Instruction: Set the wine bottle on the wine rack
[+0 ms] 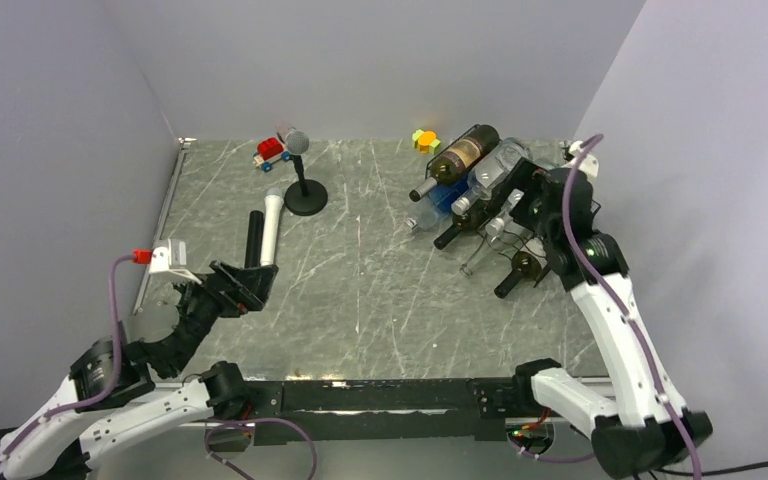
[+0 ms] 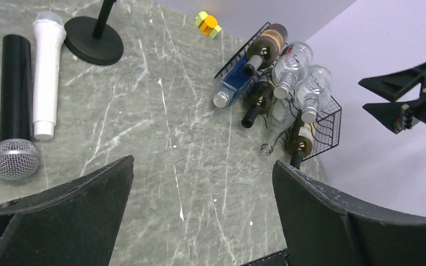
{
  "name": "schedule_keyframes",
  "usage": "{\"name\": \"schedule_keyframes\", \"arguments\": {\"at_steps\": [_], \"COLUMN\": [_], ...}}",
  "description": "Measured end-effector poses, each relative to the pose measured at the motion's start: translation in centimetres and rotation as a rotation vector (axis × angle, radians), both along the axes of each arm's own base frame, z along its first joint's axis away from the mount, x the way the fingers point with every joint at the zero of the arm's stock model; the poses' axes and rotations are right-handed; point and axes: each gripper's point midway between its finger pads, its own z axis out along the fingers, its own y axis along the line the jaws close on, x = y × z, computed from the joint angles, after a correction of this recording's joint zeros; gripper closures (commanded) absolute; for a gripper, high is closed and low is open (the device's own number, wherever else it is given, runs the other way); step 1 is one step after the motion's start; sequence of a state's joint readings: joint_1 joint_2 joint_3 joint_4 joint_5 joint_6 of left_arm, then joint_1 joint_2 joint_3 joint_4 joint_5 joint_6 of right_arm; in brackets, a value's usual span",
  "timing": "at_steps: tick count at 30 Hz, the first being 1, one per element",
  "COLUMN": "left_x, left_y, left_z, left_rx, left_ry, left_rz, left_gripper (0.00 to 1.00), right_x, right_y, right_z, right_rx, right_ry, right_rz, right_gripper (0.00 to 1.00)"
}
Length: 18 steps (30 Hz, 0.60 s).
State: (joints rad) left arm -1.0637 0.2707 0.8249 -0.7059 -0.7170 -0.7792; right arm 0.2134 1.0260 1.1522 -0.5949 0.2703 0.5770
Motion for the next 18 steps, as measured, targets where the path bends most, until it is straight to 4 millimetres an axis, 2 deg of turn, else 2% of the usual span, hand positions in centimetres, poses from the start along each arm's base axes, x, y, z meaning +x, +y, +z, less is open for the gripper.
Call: {"name": "schedule_keyframes", "arguments": {"at_steps": [6,8,12,18], "left_x": [-0.4,-0.6,-0.9,-1.4], "left_y": [0.7,1.0,1.7,2.6], "left_z": [3.6,4.6,6.0,7.0], "left_rx": [0.006,0.006,0.006,0.012], "left_ry": [-0.003,-0.003,-0.004,-0.016], "left_rz": [-0.005,-0.003,-0.004,-0.009], "left_gripper": [0.01,0.01,0.01,0.01], "right_x": [-4.8,-6.1,-8.3,-10.3], "right_y": [1.1,1.6,2.7,4.2], "right_z": [4.0,4.8,5.8,6.1], "right_rx": [0.01,0.011,0.011,0.007], "right_ry": [-0.122,-0.149,-0.181,-0.191], "right_rz": [0.154,0.203,0.315,0.444], "right_gripper": [0.0,0.0,0.0,0.0]}}
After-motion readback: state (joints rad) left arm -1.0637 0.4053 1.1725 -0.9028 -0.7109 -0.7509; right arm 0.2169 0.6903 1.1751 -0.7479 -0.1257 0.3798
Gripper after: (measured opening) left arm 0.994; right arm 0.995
